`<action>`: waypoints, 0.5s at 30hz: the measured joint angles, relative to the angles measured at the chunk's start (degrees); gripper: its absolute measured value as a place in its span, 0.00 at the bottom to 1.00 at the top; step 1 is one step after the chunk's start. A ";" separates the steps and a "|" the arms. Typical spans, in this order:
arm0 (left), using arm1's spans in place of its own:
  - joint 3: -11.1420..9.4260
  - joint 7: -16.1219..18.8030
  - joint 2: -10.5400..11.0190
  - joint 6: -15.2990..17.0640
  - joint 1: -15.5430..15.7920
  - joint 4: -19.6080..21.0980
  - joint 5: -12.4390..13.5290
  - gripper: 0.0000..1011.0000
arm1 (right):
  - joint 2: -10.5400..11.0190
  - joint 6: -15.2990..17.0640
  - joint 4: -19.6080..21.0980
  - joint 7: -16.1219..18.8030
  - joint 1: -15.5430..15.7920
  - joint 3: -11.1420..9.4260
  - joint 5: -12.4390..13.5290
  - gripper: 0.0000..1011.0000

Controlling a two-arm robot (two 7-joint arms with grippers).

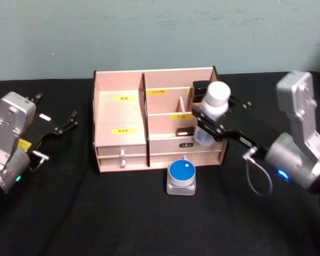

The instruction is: Pick up the facial cleanser and watermelon frost from the table and place them into the tiered storage box.

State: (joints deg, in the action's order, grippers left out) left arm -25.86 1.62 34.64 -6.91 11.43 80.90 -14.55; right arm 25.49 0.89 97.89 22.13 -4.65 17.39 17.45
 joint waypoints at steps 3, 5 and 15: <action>0.00 0.00 0.00 0.00 0.00 0.00 0.00 1.00 | -1.41 0.12 -1.99 0.50 -3.13 1.17 -0.30 0.59; 0.00 0.00 0.00 0.00 0.00 0.00 0.00 1.00 | -2.51 0.09 -3.58 0.74 -5.44 2.08 -0.68 0.59; 0.00 0.00 0.00 0.00 0.00 0.00 0.00 1.00 | -6.92 -1.42 -12.06 1.76 -14.09 5.02 -1.83 0.59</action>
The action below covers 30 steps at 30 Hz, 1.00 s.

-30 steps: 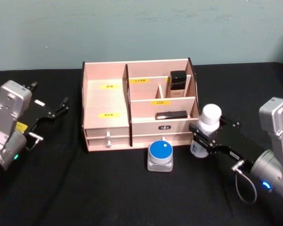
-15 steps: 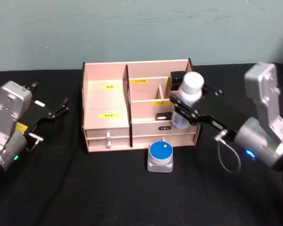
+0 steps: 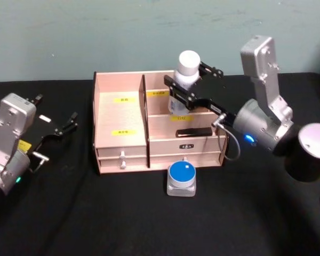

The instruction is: Pick up the facial cleanser and watermelon frost from the table and place them into the tiered storage box.

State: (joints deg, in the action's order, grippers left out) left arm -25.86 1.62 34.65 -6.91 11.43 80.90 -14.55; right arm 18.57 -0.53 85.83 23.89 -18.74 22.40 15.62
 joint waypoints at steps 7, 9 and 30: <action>0.00 0.00 0.00 0.00 0.00 0.00 0.00 1.00 | -2.87 -2.44 -7.74 1.46 -4.89 1.07 0.46 0.59; 0.00 0.00 0.00 0.00 0.00 0.00 0.00 1.00 | -3.75 -3.04 -10.11 1.89 -6.31 1.50 0.58 0.59; 0.00 0.00 0.00 0.00 0.00 0.00 0.00 1.00 | -6.67 -4.82 -19.58 2.57 -11.48 2.92 -0.13 0.59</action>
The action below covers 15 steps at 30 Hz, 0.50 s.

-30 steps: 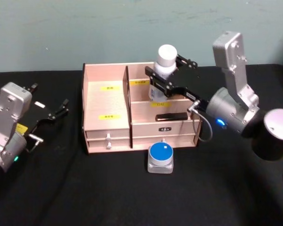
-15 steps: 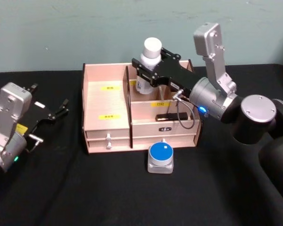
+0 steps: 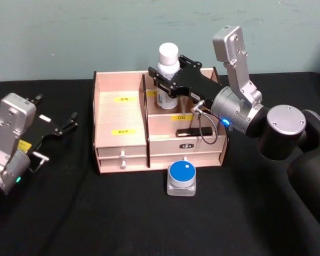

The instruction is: Pick up the facial cleanser and watermelon frost from the table and place them into the tiered storage box.

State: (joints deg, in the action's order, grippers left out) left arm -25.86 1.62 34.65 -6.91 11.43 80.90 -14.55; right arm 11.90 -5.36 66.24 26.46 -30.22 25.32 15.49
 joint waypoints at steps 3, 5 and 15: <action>0.00 0.00 0.00 0.00 0.00 0.00 0.00 1.00 | -0.07 0.08 -0.52 0.02 -0.13 -0.04 -0.03 0.59; 0.00 0.00 0.00 0.00 0.00 0.00 0.00 1.00 | -0.21 0.09 -1.10 0.17 -0.23 -0.07 -0.01 0.59; 0.00 0.00 0.00 0.00 0.00 0.00 0.00 1.00 | -0.67 0.20 -3.04 0.90 -0.37 0.25 0.22 0.59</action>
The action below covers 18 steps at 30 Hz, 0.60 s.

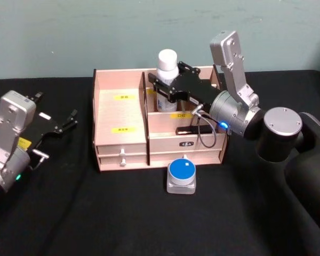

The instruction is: Pick up the facial cleanser and watermelon frost from the table and place them into the tiered storage box.

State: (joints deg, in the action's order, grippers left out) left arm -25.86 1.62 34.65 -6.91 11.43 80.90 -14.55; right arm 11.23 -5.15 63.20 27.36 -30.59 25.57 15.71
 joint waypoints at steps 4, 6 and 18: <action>0.00 0.00 0.00 0.00 0.00 0.00 0.00 1.00 | -0.21 0.15 -1.04 0.35 -0.11 0.31 -0.05 0.59; 0.00 0.00 0.00 0.00 0.00 0.00 0.00 1.00 | -0.37 0.24 -1.64 0.48 -0.18 0.51 -0.08 0.59; 0.00 0.00 0.00 0.00 0.00 0.00 0.00 1.00 | -0.64 0.78 -2.81 0.37 -0.34 1.04 -0.77 0.59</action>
State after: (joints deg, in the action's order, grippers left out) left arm -25.86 1.62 34.65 -6.91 11.43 80.90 -14.55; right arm 10.59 -4.38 60.39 27.72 -30.93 26.61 14.93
